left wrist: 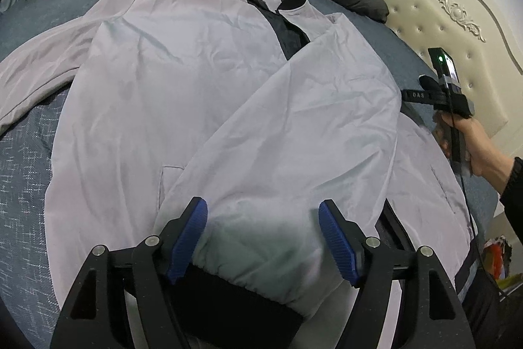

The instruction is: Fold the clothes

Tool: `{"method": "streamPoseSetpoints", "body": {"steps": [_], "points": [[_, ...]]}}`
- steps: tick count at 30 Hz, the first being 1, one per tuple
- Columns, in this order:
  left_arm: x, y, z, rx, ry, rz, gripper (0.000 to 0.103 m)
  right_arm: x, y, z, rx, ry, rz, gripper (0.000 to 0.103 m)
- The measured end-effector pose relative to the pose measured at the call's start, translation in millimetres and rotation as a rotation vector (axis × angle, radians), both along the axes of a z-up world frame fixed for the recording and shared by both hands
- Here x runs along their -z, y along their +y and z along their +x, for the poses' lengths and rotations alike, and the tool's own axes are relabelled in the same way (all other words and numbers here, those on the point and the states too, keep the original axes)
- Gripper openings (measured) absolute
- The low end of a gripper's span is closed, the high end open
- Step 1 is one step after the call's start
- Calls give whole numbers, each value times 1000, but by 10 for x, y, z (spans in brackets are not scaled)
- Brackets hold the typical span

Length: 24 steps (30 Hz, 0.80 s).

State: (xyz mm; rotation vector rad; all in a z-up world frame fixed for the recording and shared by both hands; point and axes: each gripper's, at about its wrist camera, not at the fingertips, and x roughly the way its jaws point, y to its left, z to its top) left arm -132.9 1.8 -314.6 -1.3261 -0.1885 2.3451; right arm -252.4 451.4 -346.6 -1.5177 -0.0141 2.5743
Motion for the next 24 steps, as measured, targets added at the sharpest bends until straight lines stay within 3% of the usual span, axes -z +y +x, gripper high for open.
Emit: {"method": "streamPoseSetpoints", "body": {"steps": [4,8,16,20,24], "points": [[10,18,19,4,4,-9,75,-20,33,-100,20,4,26,64],[9,29,30,17,2,5,75,-45,52,-120,11,11,122,64],[39,36,24,29,1,4,75,-56,234,-50,39,20,149,62],[53,8,16,26,-5,11,75,33,269,-154,25,-19,135,61],[49,3,20,26,-7,13,75,-93,412,-75,3,1,71,62]]}}
